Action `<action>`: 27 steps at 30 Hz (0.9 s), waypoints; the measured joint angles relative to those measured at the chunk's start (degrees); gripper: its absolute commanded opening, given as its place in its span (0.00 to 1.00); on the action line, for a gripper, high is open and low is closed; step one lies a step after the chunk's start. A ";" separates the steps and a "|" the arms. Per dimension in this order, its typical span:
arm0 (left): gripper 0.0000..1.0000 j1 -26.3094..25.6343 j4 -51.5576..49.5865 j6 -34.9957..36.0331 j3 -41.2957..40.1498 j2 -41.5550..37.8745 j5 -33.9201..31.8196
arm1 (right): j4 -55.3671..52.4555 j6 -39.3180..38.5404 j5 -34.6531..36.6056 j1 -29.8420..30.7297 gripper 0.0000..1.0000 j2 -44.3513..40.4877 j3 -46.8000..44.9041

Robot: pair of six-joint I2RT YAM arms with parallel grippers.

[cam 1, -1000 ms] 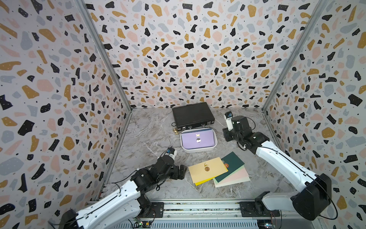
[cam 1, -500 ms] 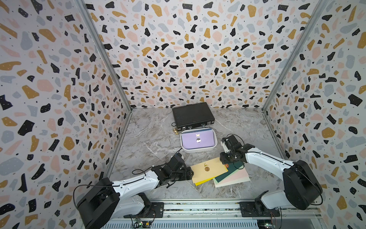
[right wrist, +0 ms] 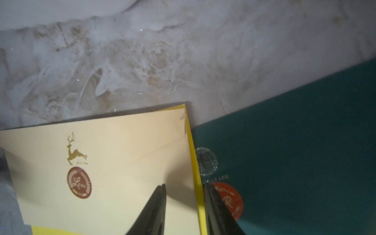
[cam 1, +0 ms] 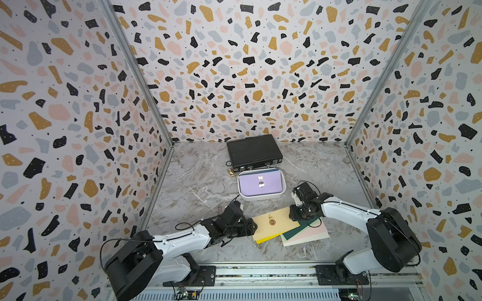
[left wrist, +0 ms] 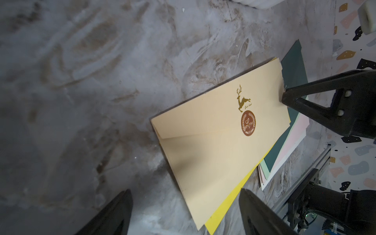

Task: Put the sealed envelopes into the storage box
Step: Pick up the envelope from the center of the board.

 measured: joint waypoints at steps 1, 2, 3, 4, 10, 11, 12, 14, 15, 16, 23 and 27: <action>0.85 0.00 0.42 -0.09 0.00 0.22 0.09 | 0.15 0.07 -0.13 0.00 0.36 0.00 -0.11; 0.85 0.00 0.83 -0.13 0.00 0.48 0.28 | 0.26 0.11 -0.31 0.00 0.36 0.00 -0.15; 0.85 0.00 1.31 -0.20 0.00 0.72 0.46 | 0.37 0.24 -0.57 0.00 0.36 0.00 -0.20; 0.85 0.00 1.73 -0.28 0.00 0.94 0.66 | 0.46 0.28 -0.83 0.00 0.36 0.00 -0.20; 0.83 0.00 3.54 -0.61 -0.13 1.81 1.14 | 0.79 0.46 -2.84 0.00 0.36 0.00 -0.20; 0.83 0.00 3.87 -0.72 -0.24 1.88 1.25 | 0.81 0.48 -3.23 0.00 0.35 0.00 -0.20; 0.82 0.00 4.17 -0.79 -0.35 1.90 1.33 | 0.81 0.50 -3.58 0.00 0.35 0.00 -0.20; 0.81 0.00 4.28 -1.01 -0.39 1.92 1.51 | 0.87 0.52 -4.09 0.00 0.35 0.00 -0.20; 0.80 0.00 4.28 -1.14 -0.44 1.92 1.62 | 1.01 0.52 -4.37 0.00 0.35 0.07 -0.20; 0.79 0.00 4.31 -1.22 -0.48 1.92 1.77 | 1.18 0.59 -4.66 0.00 0.35 0.22 -0.20; 0.78 0.00 7.85 -2.84 -2.03 1.86 2.51 | 2.84 1.25 -6.69 0.00 0.35 1.53 -0.22; 0.75 0.07 10.12 -4.81 -3.41 1.46 2.05 | 3.28 1.53 -6.97 -0.09 0.35 1.55 -0.39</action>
